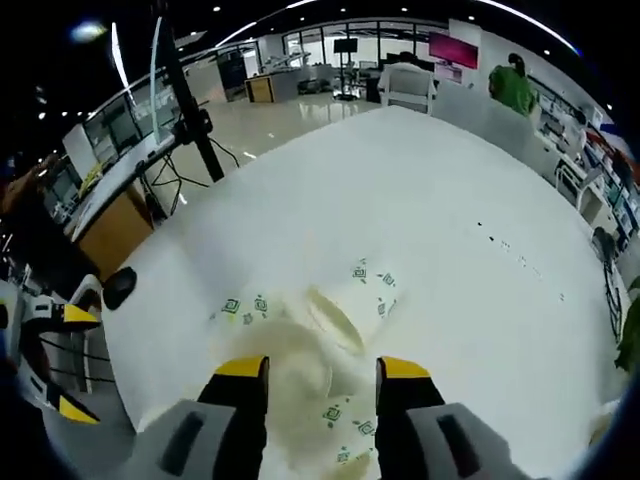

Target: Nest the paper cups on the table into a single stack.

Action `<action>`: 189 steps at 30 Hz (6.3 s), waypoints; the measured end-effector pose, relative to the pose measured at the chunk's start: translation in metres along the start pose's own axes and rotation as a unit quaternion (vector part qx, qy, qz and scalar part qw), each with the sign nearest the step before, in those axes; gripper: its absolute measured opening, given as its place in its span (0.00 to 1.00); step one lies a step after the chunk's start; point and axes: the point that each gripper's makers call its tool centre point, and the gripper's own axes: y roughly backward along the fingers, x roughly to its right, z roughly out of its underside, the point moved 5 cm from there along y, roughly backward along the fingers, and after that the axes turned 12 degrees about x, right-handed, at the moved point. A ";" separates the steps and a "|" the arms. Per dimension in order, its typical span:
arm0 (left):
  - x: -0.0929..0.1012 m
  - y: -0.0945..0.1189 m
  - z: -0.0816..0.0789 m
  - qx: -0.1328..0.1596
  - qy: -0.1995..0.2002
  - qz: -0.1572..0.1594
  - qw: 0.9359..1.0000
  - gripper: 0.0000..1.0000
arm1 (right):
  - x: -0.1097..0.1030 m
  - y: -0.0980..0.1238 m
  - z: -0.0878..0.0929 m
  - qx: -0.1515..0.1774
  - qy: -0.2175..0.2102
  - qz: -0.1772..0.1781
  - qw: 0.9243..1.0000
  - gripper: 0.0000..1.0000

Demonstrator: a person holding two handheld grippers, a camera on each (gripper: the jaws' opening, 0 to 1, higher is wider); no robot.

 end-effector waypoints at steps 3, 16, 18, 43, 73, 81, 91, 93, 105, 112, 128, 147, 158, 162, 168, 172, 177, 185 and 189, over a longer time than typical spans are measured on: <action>0.000 0.001 0.002 -0.001 0.004 -0.002 1.000 0.57 | 0.006 -0.011 0.001 -0.016 0.009 -0.004 1.000 0.38; -0.004 0.000 0.012 -0.010 0.018 -0.006 1.000 0.56 | 0.007 -0.029 0.019 -0.085 0.014 -0.012 0.996 0.16; -0.006 0.000 0.013 -0.010 0.020 -0.007 1.000 0.56 | 0.007 -0.026 0.017 -0.089 0.015 -0.005 0.996 0.11; -0.004 -0.002 0.016 -0.016 0.025 0.001 1.000 0.55 | 0.009 -0.017 0.007 -0.070 0.005 0.000 0.998 0.00; -0.002 0.000 0.014 -0.011 0.018 0.003 1.000 0.56 | 0.016 0.032 -0.021 -0.024 0.006 0.005 1.000 0.00; 0.002 0.001 0.011 -0.008 0.015 0.006 1.000 0.56 | 0.007 0.051 -0.019 -0.028 0.010 -0.002 1.000 0.00; 0.004 -0.001 0.010 -0.007 0.008 0.010 1.000 0.56 | -0.009 0.070 -0.014 -0.032 0.012 -0.016 0.999 0.00; 0.005 -0.001 0.012 -0.009 0.005 0.013 1.000 0.55 | -0.012 0.074 -0.012 -0.035 0.014 -0.018 0.999 0.00; 0.005 0.003 0.005 -0.006 -0.002 0.015 1.000 0.55 | -0.035 0.093 -0.002 -0.043 0.023 -0.046 0.998 0.00; 0.008 0.006 0.006 -0.008 -0.003 0.016 1.000 0.55 | -0.047 0.098 0.001 -0.048 0.033 -0.063 0.996 0.00; 0.006 0.009 0.010 -0.008 -0.002 0.013 1.000 0.55 | -0.079 0.097 0.010 -0.059 0.047 -0.096 0.992 0.00; 0.006 0.006 0.006 -0.006 -0.002 0.013 1.000 0.54 | -0.089 0.085 0.028 -0.093 0.068 -0.106 0.988 0.00; 0.005 0.006 0.009 -0.010 -0.001 0.013 1.000 0.54 | -0.092 0.079 0.034 -0.102 0.068 -0.108 0.987 0.00; 0.004 0.006 0.010 -0.010 -0.001 0.013 1.000 0.54 | -0.093 0.079 0.035 -0.104 0.069 -0.109 0.986 0.00; 0.003 0.007 0.008 -0.009 0.001 0.010 1.000 0.54 | -0.096 0.077 0.040 -0.112 0.072 -0.109 0.985 0.00; 0.002 0.008 0.008 -0.010 0.002 0.010 1.000 0.53 | -0.094 0.072 0.040 -0.116 0.076 -0.106 0.985 0.00; 0.001 0.008 0.009 -0.010 0.003 0.009 1.000 0.53 | -0.093 0.071 0.045 -0.124 0.078 -0.106 0.984 0.00; 0.001 0.008 0.009 -0.011 0.003 0.009 1.000 0.53 | -0.089 0.063 0.049 -0.137 0.089 -0.102 0.981 0.00; 0.000 0.008 0.008 -0.013 0.003 0.009 1.000 0.53 | -0.090 0.063 0.050 -0.140 0.087 -0.103 0.981 0.00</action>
